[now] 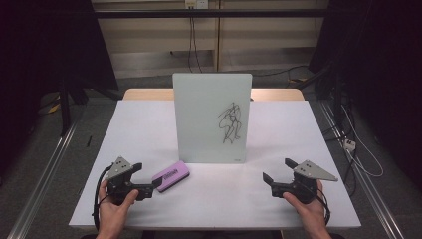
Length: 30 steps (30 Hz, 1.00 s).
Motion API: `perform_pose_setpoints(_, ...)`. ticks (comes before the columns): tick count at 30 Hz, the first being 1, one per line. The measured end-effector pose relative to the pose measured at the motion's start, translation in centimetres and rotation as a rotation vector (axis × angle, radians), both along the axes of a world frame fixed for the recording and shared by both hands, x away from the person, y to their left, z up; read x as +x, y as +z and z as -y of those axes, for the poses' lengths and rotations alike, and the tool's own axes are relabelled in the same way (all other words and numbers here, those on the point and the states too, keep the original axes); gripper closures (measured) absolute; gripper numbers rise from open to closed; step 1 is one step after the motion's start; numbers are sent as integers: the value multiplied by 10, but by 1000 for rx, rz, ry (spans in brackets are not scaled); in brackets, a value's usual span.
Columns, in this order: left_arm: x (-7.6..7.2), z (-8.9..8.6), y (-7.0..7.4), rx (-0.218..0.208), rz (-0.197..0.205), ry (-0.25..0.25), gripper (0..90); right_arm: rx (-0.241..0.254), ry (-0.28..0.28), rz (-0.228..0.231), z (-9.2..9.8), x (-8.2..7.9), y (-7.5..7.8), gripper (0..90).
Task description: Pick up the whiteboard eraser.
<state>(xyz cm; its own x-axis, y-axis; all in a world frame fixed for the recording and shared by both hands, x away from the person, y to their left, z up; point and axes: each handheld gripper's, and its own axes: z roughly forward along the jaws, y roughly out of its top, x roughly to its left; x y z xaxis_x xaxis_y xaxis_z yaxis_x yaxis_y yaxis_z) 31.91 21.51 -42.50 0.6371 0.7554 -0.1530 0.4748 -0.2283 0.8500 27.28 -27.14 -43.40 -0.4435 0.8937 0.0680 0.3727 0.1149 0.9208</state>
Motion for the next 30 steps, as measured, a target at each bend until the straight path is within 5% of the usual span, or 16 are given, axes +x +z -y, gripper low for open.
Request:
perform_pose_setpoints(6,2,-1,0,-19,-15,14,69,8,0,-9,1,1,-1,59)
perform_pose_setpoints(11,2,0,0,26,-22,17,80,12,5,-14,2,2,-1,60)
perform_pose_setpoints(14,4,0,-1,8,-57,-3,82,22,-1,-17,3,2,-1,58)
perform_pose_setpoints(23,6,2,4,29,-40,-28,85,16,11,-18,2,2,-1,57)
perform_pose_setpoints(30,7,5,7,43,-77,-62,87,18,8,-23,1,4,-2,57)
